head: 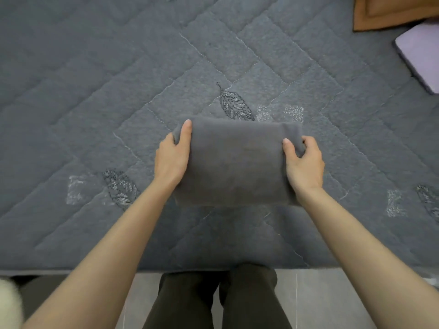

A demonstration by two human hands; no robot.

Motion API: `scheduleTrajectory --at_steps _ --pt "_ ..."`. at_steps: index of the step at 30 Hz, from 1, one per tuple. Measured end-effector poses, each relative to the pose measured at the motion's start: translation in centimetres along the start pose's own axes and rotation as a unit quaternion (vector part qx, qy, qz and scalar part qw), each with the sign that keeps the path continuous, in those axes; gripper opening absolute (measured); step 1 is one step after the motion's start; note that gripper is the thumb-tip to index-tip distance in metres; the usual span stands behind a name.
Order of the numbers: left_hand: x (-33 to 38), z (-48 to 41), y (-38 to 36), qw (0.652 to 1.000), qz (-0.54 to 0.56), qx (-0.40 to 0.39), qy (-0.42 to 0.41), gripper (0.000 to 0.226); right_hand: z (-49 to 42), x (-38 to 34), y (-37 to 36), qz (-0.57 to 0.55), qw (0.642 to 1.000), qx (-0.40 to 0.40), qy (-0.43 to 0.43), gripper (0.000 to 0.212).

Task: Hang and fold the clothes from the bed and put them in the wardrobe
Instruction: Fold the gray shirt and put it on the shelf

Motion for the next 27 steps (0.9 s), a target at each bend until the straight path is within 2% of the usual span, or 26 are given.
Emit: scheduleTrajectory --at_steps 4,8,11,14,18,21,25,27 --pt "-2.2 5.1 5.6 0.998 0.068 0.008 0.004 0.053 4.2 -4.1 -1.1 -0.003 0.997 -0.068 0.044 0.030" --pt "-4.4 10.7 10.1 0.989 0.143 0.042 0.010 0.037 7.9 -7.9 -3.0 0.006 0.987 -0.147 0.068 0.034" --pt "-6.7 15.4 12.4 0.978 0.193 0.081 0.024 0.036 10.9 -10.2 -4.5 0.037 0.973 -0.204 0.103 0.038" --pt "-9.3 20.6 13.6 0.960 0.246 0.127 0.048 0.038 13.9 -12.3 -6.0 0.062 0.949 -0.268 0.154 0.024" --pt "-12.8 28.0 12.8 0.919 0.313 0.226 0.084 0.041 18.2 -13.9 -7.7 0.112 0.898 -0.366 0.216 0.033" --pt "-14.4 34.0 11.1 0.877 0.351 0.309 0.106 0.031 21.9 -14.5 -8.4 0.145 0.850 -0.433 0.265 0.033" --pt "-15.8 42.3 8.0 0.808 0.406 0.412 0.116 0.017 28.1 -14.5 -7.9 0.192 0.781 -0.496 0.328 0.035" --pt "-16.4 46.8 6.6 0.773 0.422 0.457 0.126 0.018 31.9 -14.5 -7.6 0.206 0.744 -0.526 0.358 0.037"
Point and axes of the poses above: each hand's wrist, its own z-axis away from the middle knuckle, its own y-axis out of the back of the hand, x = y × z, the point moved 3 cm from there along -z, towards the middle knuckle, and after that the axes turned 12 degrees about -x, right-handed, at the moved point
